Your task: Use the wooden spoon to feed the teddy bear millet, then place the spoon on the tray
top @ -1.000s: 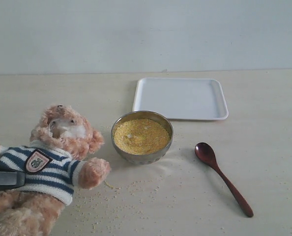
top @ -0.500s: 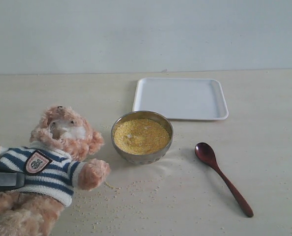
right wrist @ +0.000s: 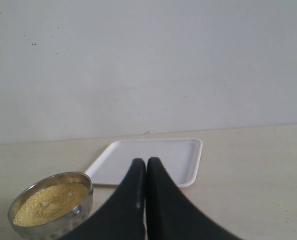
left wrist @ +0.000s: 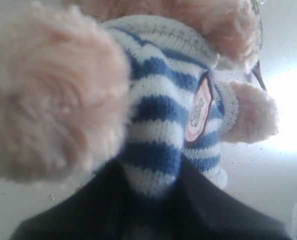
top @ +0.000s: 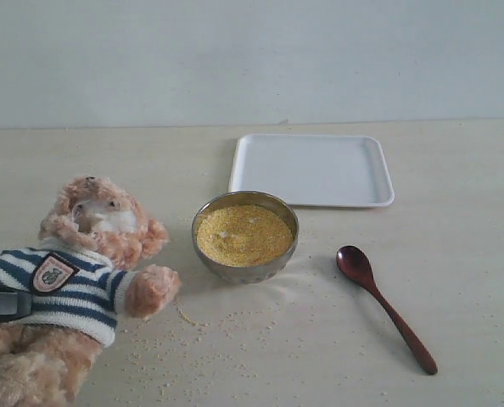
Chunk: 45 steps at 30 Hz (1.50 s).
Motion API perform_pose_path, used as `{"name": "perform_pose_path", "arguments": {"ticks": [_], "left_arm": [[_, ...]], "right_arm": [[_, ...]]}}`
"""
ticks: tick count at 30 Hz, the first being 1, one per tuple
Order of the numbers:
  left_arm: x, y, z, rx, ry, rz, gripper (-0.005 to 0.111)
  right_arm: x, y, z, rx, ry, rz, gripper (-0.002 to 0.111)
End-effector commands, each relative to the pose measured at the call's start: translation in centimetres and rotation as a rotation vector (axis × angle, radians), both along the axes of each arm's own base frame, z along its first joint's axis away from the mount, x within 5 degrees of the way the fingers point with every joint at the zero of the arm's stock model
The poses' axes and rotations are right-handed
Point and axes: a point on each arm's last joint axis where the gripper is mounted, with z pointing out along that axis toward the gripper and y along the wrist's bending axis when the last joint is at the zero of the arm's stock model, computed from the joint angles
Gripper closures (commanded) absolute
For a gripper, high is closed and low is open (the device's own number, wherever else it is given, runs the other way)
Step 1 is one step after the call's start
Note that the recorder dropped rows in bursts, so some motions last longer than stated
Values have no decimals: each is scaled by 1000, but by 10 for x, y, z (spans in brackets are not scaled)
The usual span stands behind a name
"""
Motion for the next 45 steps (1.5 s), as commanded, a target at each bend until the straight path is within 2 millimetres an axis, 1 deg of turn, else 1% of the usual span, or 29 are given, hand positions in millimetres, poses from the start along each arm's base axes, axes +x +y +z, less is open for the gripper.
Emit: {"name": "perform_pose_path", "arguments": {"ticks": [1, 6, 18, 45], "left_arm": [[-8, 4, 14, -22, -62, 30, 102], [-14, 6, 19, 3, -89, 36, 102], [-12, 9, 19, 27, -96, 63, 102], [-12, 9, 19, 41, -109, 50, 102]], "right_arm": [[0, -1, 1, 1, -16, -5, 108], [0, -1, 1, 1, -16, -5, 108], [0, -1, 1, 1, -16, -5, 108], [0, -1, 1, 2, -18, -6, 108]]}}
